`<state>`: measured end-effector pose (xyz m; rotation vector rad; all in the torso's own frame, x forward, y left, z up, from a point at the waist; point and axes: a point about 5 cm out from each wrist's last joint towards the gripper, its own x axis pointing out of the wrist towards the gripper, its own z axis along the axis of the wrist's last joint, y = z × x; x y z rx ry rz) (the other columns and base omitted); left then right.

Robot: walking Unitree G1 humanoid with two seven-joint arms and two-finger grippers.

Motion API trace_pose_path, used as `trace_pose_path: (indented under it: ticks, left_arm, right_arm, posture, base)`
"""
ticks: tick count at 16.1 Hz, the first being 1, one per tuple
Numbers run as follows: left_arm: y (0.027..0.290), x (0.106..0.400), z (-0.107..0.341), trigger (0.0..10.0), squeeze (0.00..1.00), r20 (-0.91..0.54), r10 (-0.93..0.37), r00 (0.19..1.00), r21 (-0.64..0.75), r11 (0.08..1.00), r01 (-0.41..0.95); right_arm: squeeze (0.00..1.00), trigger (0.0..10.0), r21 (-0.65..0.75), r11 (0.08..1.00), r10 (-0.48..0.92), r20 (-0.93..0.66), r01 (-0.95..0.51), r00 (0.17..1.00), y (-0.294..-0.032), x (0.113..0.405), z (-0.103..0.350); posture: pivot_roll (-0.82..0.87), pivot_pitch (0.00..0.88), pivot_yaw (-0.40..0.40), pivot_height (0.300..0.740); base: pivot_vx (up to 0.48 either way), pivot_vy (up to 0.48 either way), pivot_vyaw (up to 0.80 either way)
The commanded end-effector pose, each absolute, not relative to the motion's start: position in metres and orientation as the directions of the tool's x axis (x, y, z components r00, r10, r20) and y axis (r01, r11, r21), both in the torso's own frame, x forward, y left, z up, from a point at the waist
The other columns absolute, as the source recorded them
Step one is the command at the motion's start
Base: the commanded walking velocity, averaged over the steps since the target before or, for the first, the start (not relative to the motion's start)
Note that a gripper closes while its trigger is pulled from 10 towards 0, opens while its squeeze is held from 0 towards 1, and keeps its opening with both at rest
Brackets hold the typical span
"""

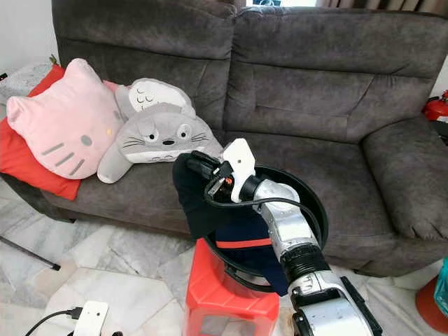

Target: Hang hanger

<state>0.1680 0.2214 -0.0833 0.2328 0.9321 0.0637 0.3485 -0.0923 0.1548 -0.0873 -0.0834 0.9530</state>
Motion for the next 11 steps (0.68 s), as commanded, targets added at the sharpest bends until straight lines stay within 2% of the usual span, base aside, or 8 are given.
trace_pose_path:
  ticks: [1, 7, 9, 11]
  left_arm:
    - [0.222, 0.161, -0.087, 10.0, 0.0, -0.808, 0.152, 0.569, 0.231, 0.97, 0.07]
    - [0.221, 0.16, -0.087, 10.0, 0.0, -0.812, 0.153, 0.564, 0.233, 0.97, 0.072]
    - [0.221, 0.16, -0.087, 10.0, 0.0, -0.812, 0.154, 0.563, 0.232, 0.97, 0.07]
    - [0.221, 0.16, -0.087, 10.0, 0.0, -0.812, 0.153, 0.563, 0.234, 0.97, 0.073]
  right_arm:
    - [1.0, 10.0, -0.122, 0.564, 0.825, 0.049, -0.816, 0.563, -0.089, 0.349, 0.162]
    - [1.0, 10.0, -0.15, 0.575, 0.817, 0.052, -0.804, 0.575, -0.091, 0.343, 0.166]
    - [1.0, 10.0, -0.157, 0.628, 0.778, 0.082, -0.762, 0.623, -0.098, 0.341, 0.169]
    - [1.0, 10.0, -0.167, 0.718, 0.695, 0.123, -0.675, 0.708, -0.109, 0.335, 0.17]
  posture:
    - [-0.12, 0.0, 0.0, 0.74]
    - [-0.12, 0.0, 0.0, 0.74]
    - [-0.12, 0.0, -0.001, 0.74]
    - [-0.13, 0.0, 0.001, 0.74]
  base:
    - [0.0, 0.0, 0.0]
    - [0.0, 0.0, 0.0]
    - [0.0, 0.0, 0.0]
    - [0.0, 0.0, 0.0]
